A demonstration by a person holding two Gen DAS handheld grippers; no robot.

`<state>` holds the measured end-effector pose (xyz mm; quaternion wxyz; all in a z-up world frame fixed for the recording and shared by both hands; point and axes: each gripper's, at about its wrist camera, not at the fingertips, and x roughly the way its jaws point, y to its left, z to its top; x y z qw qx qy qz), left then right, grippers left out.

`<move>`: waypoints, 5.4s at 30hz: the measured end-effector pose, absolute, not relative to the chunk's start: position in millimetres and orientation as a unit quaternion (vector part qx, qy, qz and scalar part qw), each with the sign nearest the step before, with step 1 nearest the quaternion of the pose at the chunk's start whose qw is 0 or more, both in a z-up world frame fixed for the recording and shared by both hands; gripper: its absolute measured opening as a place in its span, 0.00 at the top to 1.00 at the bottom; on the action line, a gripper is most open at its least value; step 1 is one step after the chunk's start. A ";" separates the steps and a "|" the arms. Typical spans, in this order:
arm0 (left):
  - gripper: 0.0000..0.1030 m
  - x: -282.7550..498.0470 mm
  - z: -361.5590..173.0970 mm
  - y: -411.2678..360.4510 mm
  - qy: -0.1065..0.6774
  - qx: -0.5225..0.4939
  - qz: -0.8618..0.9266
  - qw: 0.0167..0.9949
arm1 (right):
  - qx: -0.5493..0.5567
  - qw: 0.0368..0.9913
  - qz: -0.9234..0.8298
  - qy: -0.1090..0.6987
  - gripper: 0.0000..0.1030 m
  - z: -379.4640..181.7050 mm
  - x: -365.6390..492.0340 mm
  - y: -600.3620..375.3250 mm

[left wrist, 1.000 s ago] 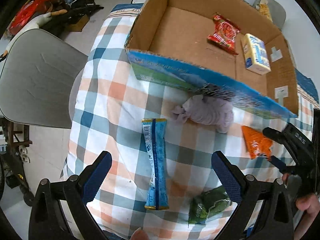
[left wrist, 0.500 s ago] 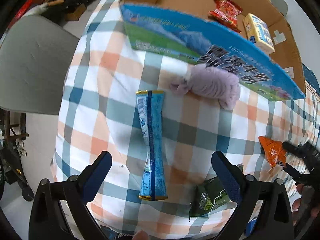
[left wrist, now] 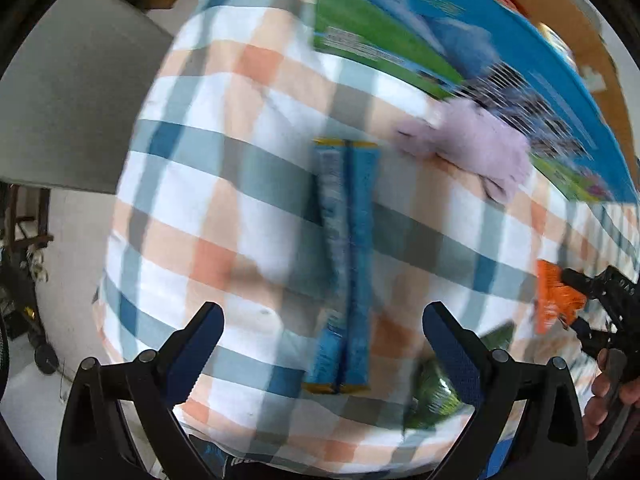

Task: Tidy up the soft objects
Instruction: 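Grasp the green Deegeo bag with the left tool while the right tool grasps the orange bag, then lower the green bag into the box with the left tool while the right tool drops the orange bag in, then lift both open tools out of the box toward the remaining items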

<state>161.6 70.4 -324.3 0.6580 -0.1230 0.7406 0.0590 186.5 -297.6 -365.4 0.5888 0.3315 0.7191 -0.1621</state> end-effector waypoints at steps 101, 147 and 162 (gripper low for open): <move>0.65 460.0 -297.7 25.9 0.736 -0.115 -0.030 0.667 | -0.006 0.582 0.096 0.807 0.71 -321.4 396.7 -144.3; 0.00 311.4 -174.3 33.9 0.591 -0.036 0.019 0.806 | 0.006 0.740 -0.001 0.672 0.00 -216.7 312.2 -143.1; 0.00 242.3 -122.5 29.6 0.551 -0.037 0.028 0.833 | 0.023 0.795 -0.013 0.606 0.00 -140.7 249.6 -152.6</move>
